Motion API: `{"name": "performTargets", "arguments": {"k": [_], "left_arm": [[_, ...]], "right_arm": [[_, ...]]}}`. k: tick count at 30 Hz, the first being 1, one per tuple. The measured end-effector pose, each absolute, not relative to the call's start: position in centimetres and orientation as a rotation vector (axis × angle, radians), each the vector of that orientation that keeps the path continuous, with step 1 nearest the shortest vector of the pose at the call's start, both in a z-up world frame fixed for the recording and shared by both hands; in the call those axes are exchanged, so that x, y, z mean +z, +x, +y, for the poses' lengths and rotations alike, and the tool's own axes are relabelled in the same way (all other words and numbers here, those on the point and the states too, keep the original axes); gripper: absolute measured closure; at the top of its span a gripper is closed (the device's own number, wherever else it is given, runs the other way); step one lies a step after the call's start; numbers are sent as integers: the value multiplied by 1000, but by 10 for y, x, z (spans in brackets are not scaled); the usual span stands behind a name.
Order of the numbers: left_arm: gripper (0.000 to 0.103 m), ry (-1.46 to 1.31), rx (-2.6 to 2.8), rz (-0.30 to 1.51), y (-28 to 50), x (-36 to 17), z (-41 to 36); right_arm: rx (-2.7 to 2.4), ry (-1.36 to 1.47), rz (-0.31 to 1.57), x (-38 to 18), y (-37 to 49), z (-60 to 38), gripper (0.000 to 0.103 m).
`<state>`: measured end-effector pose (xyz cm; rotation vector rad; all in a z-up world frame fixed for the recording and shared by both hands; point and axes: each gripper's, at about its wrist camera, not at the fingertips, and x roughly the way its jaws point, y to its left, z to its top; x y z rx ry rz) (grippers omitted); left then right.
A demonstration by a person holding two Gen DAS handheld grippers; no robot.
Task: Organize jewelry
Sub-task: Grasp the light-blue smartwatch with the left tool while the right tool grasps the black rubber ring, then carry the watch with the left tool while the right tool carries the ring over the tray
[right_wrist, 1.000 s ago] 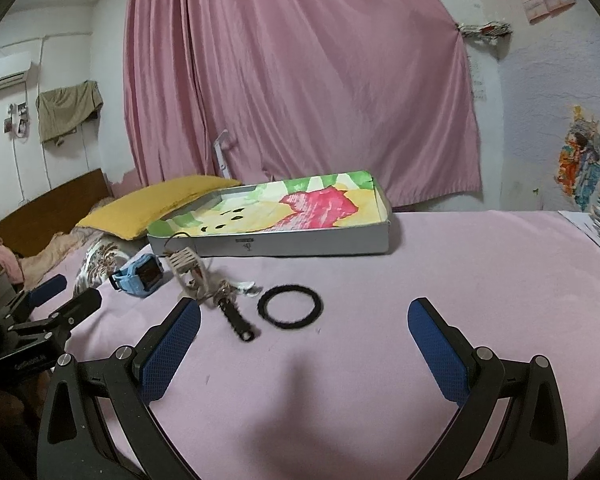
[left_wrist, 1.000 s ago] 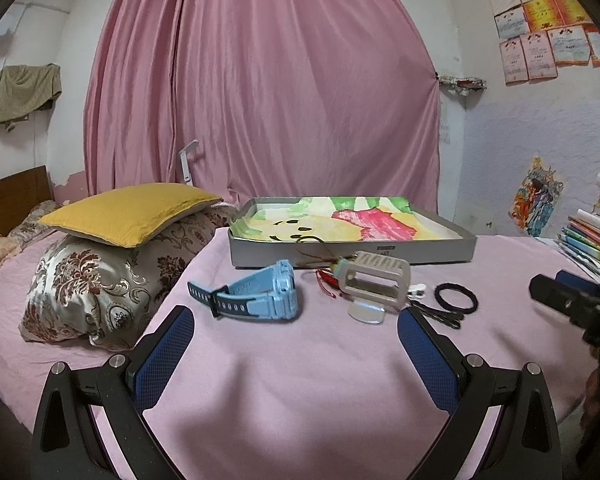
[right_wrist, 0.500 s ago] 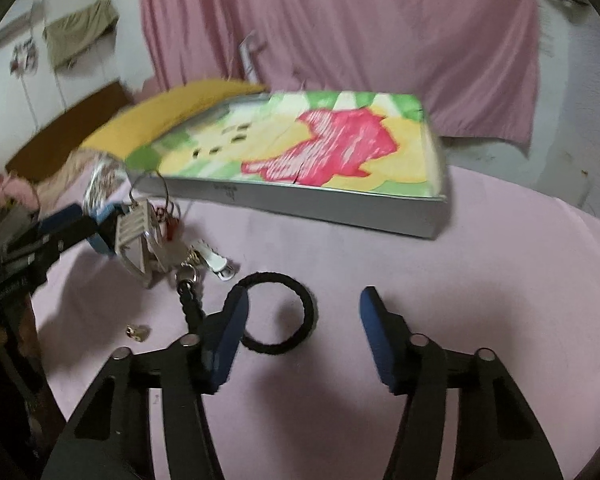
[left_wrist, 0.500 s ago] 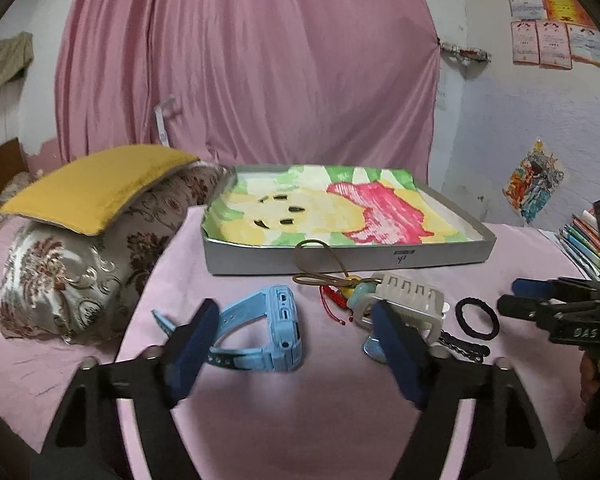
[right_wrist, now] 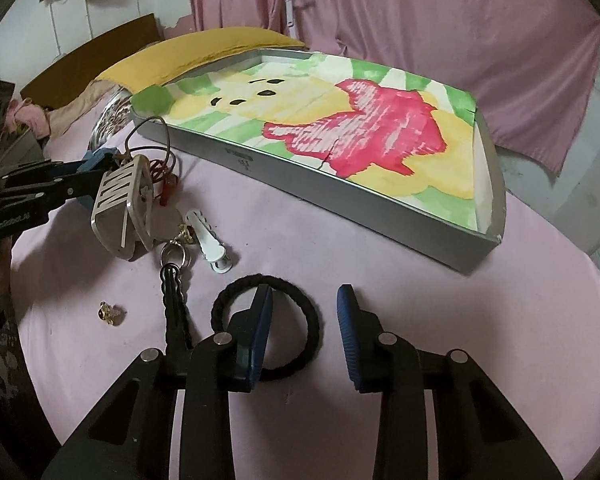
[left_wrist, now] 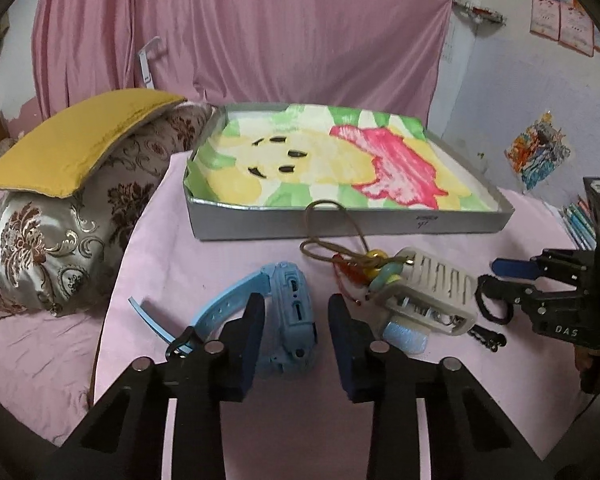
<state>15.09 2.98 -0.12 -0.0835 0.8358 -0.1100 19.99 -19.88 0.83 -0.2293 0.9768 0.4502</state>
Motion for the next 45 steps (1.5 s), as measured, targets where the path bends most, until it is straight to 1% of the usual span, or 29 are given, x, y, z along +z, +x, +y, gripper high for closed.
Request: {"name": "performTargets", "arguments": {"k": [1,2,4,5,7,12,16,21,26,29,32,36,41,45], "left_arm": [[79,-78,-108,843,152,-2,30],[82,-76,-106,851,153,-2,30],[83,-81,-109,863,153,-3,30],[84,-78,-107,864,153,-2,29],[86,-77,-105,863,152,-2,28],[87,-108,-136,801,139,6,27],[87,-125,-151,685,125,24,26],[87,-138,-148,487,118,50,22],[87,-124,-134,347,133,64,20],[87,-124,-132,304,148,70,21],[87,-108,-132,286,169,73,22],[87,-101,-134,308,196,75,27],[87,-123,-131,411,230,65,33],[87,-136,-113,562,253,45,38]], "right_arm": [[462,-230,974,9,199,-198,78],[476,-234,969,9,199,-197,86],[488,-246,961,8,197,-195,96],[489,-251,958,8,195,-194,98],[474,-235,951,8,193,-195,98],[460,-148,870,22,182,-202,98],[442,-81,708,52,167,-202,98],[419,-21,480,86,159,-196,98],[389,20,281,106,163,-185,98],[368,5,218,110,170,-176,98],[356,-2,217,109,185,-169,98],[350,11,286,100,210,-162,98],[334,37,410,81,244,-161,98],[319,65,551,60,270,-165,98]]}}
